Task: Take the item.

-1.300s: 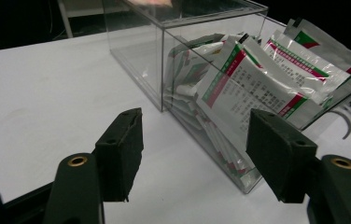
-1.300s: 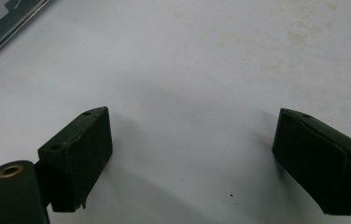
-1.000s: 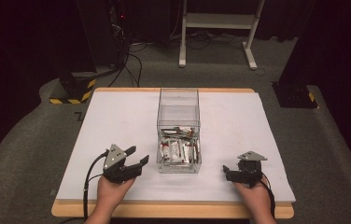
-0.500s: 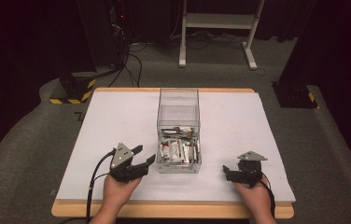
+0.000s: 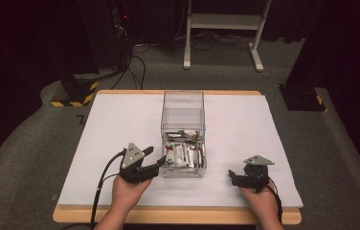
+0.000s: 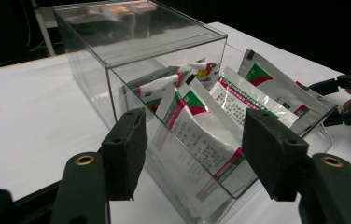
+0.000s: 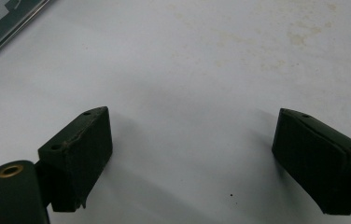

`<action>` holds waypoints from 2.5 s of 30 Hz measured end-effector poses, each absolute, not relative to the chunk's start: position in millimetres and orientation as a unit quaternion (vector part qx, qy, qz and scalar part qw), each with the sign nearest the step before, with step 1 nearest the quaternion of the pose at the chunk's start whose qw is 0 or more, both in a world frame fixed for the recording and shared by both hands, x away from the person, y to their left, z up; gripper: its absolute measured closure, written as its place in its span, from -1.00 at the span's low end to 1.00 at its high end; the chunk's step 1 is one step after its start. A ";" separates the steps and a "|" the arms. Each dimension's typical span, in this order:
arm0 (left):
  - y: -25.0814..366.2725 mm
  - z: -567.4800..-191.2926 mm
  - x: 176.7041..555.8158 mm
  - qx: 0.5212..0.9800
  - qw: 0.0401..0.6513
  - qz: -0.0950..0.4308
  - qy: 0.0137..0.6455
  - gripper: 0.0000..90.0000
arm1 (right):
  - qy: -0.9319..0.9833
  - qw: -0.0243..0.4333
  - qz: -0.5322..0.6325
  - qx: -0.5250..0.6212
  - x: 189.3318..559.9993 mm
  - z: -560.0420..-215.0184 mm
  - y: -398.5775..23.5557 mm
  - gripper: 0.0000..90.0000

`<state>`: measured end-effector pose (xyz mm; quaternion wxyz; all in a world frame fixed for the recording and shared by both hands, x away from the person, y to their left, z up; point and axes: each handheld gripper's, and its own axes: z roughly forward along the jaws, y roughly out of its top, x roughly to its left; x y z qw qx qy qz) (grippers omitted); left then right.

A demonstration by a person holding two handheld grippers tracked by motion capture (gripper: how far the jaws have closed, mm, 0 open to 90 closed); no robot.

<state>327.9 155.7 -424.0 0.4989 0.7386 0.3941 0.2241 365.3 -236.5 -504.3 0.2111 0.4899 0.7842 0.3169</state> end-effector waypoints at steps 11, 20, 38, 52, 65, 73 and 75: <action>142.2 -417.5 341.5 0.741 0.497 0.225 0.392 -0.07 | 0.784 0.211 0.317 0.490 365.3 -504.3 -236.6 -0.73; 140.9 -415.5 347.5 0.739 0.491 0.227 0.402 -0.03 | 0.784 0.212 0.317 0.489 365.2 -504.3 -236.5 -0.73; 130.6 -421.1 357.3 0.745 0.465 0.243 0.412 0.36 | 0.784 0.212 0.317 0.489 365.2 -504.3 -236.5 -0.73; 131.4 -430.0 355.9 0.741 0.468 0.236 0.419 0.67 | 0.785 0.212 0.317 0.489 365.1 -504.3 -236.5 -0.73; 131.0 -433.7 350.8 0.726 0.481 0.245 0.425 0.95 | 0.785 0.214 0.317 0.488 365.1 -504.3 -236.3 -0.73; 131.5 -433.4 348.0 0.718 0.489 0.254 0.426 0.98 | 0.784 0.213 0.317 0.489 365.0 -504.3 -236.2 -0.73; 131.6 -433.0 347.6 0.717 0.490 0.255 0.425 0.98 | 0.785 0.213 0.317 0.488 365.1 -504.3 -236.3 -0.73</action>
